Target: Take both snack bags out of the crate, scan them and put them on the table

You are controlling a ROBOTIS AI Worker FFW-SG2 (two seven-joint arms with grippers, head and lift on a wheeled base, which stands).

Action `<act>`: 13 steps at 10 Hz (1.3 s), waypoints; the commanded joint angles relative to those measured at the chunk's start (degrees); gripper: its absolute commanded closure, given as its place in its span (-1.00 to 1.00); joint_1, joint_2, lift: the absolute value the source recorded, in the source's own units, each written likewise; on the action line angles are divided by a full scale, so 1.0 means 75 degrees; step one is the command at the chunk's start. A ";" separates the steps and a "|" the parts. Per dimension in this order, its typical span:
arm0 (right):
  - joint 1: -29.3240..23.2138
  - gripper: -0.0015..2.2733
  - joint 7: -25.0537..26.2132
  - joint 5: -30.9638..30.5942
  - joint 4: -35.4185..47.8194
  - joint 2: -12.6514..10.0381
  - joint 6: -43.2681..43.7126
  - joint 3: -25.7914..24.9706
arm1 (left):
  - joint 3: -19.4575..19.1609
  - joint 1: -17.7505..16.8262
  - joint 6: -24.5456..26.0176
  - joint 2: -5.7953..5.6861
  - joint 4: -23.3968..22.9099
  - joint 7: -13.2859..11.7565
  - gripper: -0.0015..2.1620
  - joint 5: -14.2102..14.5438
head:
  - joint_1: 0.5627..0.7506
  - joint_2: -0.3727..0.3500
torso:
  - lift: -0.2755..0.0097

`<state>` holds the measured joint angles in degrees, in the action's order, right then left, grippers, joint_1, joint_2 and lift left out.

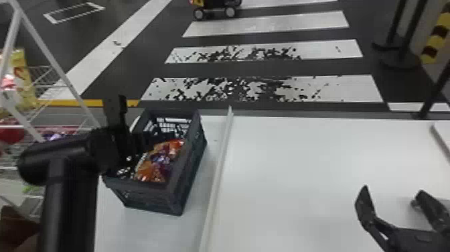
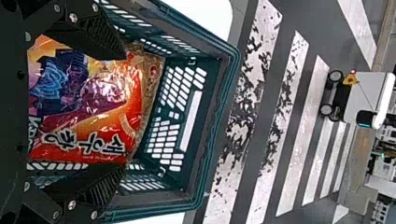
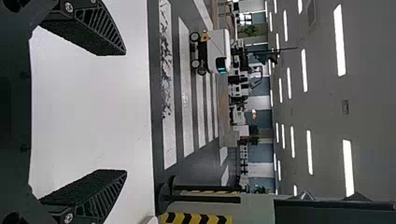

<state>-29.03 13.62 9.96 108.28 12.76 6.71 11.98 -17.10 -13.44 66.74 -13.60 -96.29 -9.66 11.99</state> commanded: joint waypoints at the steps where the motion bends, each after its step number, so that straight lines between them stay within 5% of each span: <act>1: 0.0004 -0.92 0.0000 0.0032 0.0000 0.0033 -0.0140 -0.0003 | 0.0030 -0.0118 0.0050 -0.0120 0.0265 -0.0048 -0.81 -0.0052 | 0.41 0.65 | 0.29; 7: 0.0039 -0.92 0.0000 0.0055 0.0000 0.0080 -0.0351 0.0020 | 0.0323 -0.0353 0.0120 -0.0214 0.1027 -0.0763 -0.81 -0.0779 | 0.41 0.66 | 0.29; 13: 0.0098 -0.92 0.0000 0.0079 -0.0012 0.0068 -0.0515 0.0020 | 0.0452 -0.0704 0.0683 -0.0284 0.1519 -0.1959 -0.81 -0.1587 | 0.41 0.65 | 0.29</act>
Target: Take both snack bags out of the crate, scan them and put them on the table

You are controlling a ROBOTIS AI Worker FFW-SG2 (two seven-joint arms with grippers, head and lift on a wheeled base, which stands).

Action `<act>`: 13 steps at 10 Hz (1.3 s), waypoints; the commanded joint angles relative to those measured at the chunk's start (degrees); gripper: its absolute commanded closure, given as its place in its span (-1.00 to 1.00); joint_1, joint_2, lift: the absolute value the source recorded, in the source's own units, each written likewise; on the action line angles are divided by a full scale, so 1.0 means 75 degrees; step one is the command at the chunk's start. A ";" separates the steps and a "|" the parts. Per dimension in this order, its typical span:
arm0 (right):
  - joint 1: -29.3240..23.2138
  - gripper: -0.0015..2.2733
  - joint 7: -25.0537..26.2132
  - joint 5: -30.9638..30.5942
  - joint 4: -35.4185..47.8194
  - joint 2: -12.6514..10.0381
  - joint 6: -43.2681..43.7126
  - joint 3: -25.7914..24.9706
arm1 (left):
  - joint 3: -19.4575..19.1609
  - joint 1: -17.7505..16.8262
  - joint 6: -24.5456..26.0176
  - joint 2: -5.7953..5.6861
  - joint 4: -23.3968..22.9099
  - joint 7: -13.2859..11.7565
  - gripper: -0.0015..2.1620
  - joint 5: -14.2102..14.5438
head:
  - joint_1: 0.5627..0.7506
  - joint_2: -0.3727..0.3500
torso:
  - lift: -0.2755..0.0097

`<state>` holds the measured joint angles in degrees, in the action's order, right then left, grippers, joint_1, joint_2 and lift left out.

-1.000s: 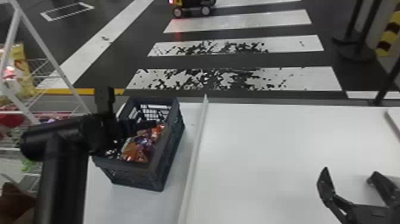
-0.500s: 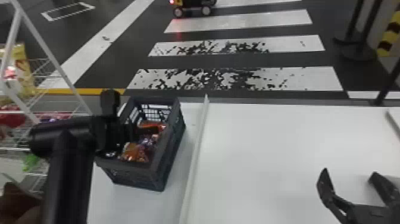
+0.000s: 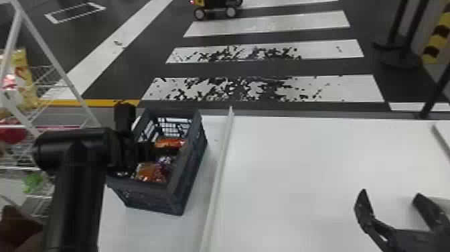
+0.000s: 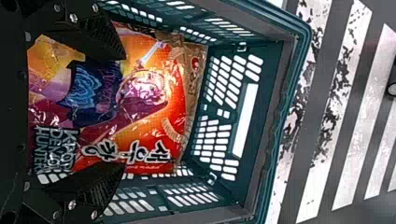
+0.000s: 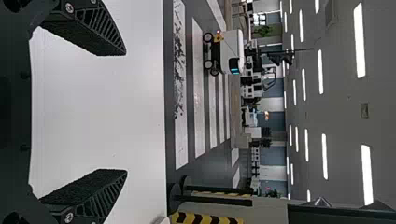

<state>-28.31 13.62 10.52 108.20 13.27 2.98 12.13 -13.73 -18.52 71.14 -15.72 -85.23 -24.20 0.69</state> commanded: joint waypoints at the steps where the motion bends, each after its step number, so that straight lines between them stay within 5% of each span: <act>1: 0.0013 -0.92 0.0000 0.0027 -0.0013 0.0000 -0.0040 0.0000 | 0.0050 -0.0073 0.0189 -0.0001 0.0125 -0.0078 -0.80 -0.0244 | 0.41 0.65 | 0.29; 3: 0.0036 -0.92 0.0000 0.0039 -0.0036 0.0000 -0.0087 0.0000 | 0.0132 -0.0273 0.0400 -0.0025 0.0454 -0.0523 -0.49 -0.0596 | 0.41 0.66 | 0.29; 4: 0.0083 -0.92 0.0000 0.0050 -0.0071 0.0000 -0.0087 0.0024 | 0.0097 -0.0261 0.0400 -0.0025 0.0524 -0.0687 0.03 -0.0631 | 0.41 0.66 | 0.29; 5: 0.0095 -0.92 0.0000 0.0050 -0.0071 0.0000 -0.0087 0.0024 | 0.0038 -0.0155 0.0400 0.0046 0.0454 -0.0078 0.99 -0.0560 | 0.41 0.65 | 0.29; 7: 0.0095 -0.91 0.0000 0.0050 -0.0083 -0.0024 -0.0111 0.0024 | -0.0161 -0.0120 0.0400 0.0046 0.0336 -0.0148 0.98 -0.0443 | 0.41 0.71 | 0.29; 9: 0.0095 -0.91 0.0000 0.0027 -0.0106 -0.0047 -0.0158 0.0024 | -0.0419 0.0056 0.0424 0.0093 -0.0519 -0.0113 0.98 -0.0045 | 0.41 0.70 | 0.29; 13: 0.0083 -0.91 0.0000 -0.0020 -0.0118 -0.0094 -0.0275 0.0024 | -0.0407 0.0067 0.1080 0.0163 -0.1445 -0.0043 0.98 0.0154 | 0.41 0.67 | 0.29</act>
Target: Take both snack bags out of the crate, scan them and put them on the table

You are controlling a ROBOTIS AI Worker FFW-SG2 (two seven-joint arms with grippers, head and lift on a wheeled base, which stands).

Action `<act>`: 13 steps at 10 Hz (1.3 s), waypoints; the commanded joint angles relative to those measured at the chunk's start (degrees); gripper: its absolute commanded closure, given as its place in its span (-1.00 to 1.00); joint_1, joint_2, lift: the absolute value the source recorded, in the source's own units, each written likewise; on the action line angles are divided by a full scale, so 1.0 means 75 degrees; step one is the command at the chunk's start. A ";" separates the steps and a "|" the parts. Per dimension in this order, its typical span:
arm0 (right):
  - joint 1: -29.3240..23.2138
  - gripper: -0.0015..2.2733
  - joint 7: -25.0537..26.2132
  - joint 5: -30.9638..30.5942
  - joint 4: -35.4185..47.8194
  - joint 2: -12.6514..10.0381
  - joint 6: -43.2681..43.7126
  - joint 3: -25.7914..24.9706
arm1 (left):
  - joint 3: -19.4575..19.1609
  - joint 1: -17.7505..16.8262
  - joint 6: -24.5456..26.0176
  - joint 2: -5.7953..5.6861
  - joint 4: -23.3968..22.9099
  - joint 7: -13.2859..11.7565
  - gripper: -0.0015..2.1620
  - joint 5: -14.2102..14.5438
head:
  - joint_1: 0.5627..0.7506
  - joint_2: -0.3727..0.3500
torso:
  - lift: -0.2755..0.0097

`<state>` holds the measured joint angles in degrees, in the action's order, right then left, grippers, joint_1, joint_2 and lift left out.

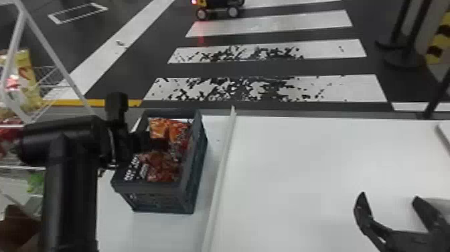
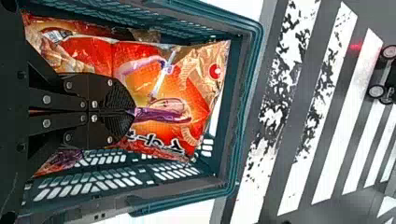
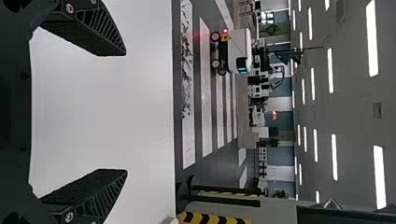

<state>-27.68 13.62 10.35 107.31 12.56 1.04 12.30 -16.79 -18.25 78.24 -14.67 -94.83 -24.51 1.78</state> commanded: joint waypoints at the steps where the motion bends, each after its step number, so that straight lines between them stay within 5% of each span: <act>1: 0.0000 -0.91 0.0000 -0.0009 -0.0011 -0.0022 -0.0040 0.0000 | 0.0001 0.0066 0.0391 0.0022 -0.0387 -0.0013 0.98 -0.0003 | 0.41 0.65 | 0.29; 6: 0.0058 -0.91 0.0000 -0.0032 -0.0022 -0.0034 -0.0321 -0.0012 | 0.0012 0.0089 0.1024 -0.0084 -0.1161 -0.0002 0.98 -0.0202 | 0.41 0.65 | 0.29; 13: 0.0046 -0.91 0.0000 -0.0149 -0.0011 -0.0139 -0.0532 0.0012 | -0.0105 -0.0192 0.1399 -0.0201 -0.1723 0.0033 0.98 0.0079 | 0.41 0.68 | 0.29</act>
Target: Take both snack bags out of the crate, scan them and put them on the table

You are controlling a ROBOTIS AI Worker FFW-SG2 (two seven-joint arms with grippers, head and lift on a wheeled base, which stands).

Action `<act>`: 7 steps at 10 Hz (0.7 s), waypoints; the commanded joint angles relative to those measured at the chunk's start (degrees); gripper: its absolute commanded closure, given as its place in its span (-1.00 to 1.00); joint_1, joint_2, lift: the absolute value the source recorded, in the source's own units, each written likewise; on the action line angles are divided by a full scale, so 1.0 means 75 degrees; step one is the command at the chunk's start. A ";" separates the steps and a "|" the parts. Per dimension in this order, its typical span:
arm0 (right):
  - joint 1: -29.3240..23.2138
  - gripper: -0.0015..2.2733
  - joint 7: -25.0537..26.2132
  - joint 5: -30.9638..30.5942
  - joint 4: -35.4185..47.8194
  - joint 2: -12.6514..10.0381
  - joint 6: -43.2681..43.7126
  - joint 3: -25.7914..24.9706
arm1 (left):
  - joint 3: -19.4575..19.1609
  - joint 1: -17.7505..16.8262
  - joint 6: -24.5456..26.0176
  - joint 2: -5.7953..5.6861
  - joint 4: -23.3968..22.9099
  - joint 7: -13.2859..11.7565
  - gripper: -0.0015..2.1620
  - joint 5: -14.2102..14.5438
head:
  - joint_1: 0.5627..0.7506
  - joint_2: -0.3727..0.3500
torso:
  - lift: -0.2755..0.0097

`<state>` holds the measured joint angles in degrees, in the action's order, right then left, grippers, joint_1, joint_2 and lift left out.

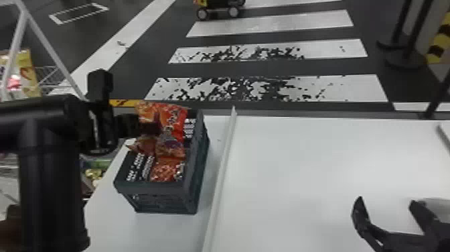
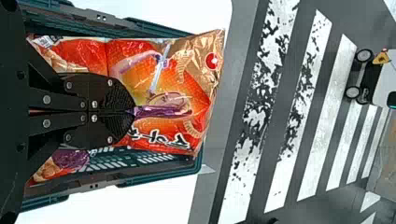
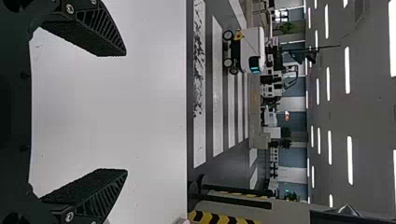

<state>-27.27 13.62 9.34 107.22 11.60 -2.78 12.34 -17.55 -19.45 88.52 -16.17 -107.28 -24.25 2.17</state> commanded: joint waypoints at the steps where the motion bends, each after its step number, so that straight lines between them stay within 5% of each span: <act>1: -0.0009 -0.91 0.0000 -0.0073 0.0013 -0.0034 -0.0093 0.0007 | -0.0015 -0.0114 0.0028 0.0012 -0.0099 0.0011 0.98 0.0074 | 0.41 0.68 | 0.29; 7: 0.0003 -0.91 0.0000 -0.0237 0.0001 -0.0163 -0.0257 0.0007 | -0.0191 -0.0664 0.0052 0.0000 -0.0028 0.0128 0.98 0.0391 | 0.41 0.67 | 0.29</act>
<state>-27.26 13.62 7.70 107.28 10.48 -4.62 12.39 -18.92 -24.01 88.84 -16.09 -107.72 -23.28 4.76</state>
